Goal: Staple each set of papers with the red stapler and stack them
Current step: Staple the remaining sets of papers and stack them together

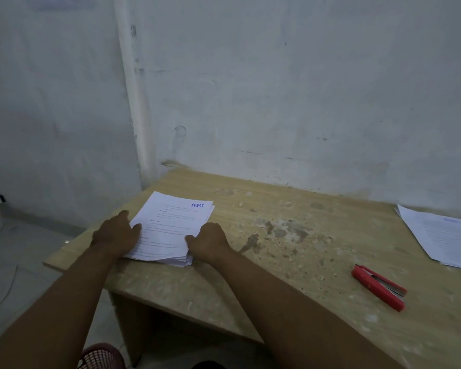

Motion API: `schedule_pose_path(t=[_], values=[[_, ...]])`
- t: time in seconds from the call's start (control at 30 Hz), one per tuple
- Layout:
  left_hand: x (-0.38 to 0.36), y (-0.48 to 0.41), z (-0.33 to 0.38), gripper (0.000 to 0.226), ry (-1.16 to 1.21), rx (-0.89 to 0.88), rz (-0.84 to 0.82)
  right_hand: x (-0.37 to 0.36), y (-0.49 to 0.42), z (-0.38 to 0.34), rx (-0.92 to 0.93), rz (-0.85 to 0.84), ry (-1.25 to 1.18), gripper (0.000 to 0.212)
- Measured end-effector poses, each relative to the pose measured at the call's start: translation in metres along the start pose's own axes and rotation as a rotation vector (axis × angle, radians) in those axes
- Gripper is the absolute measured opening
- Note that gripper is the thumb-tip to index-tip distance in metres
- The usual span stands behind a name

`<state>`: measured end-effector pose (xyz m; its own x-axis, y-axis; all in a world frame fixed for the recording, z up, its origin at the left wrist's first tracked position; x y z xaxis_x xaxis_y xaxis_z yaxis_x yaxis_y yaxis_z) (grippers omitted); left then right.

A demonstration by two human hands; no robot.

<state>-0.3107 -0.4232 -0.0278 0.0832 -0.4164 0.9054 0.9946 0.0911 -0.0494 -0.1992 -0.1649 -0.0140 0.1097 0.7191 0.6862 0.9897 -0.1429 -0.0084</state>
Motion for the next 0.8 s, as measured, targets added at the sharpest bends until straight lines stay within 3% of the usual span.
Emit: schedule_pose_path(t=[0.13,0.2,0.33,0.57,0.8], values=[[0.02,0.03,0.03,0.06,-0.15,-0.011,0.151,0.031,0.012,0.006,0.016,0.061,-0.045,0.036],[0.028,0.048,0.055,0.049,-0.105,-0.098,0.244,0.048,0.022,0.011,0.028,0.102,-0.059,0.043],[0.031,0.093,0.119,0.03,0.037,-0.297,0.35,0.088,0.047,0.035,0.032,0.195,-0.136,0.028],[-0.007,0.182,0.254,0.03,0.206,-0.619,0.265,0.191,0.112,0.102,0.03,0.342,-0.052,0.035],[-0.085,0.27,0.373,0.028,0.252,-0.837,0.055,0.309,0.188,0.199,-0.132,0.534,0.01,0.035]])
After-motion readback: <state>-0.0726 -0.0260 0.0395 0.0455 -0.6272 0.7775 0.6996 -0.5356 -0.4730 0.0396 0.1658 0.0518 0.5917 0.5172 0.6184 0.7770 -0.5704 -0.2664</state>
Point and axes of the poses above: each hand's wrist, its own y-axis away from the middle knuckle, its own x-axis out of the back of the hand, z = x × y, the point moved 9 cm from there along -y, towards the middle knuckle, and after that the axes turned 4 degrees about x, right-handed, at the moved point
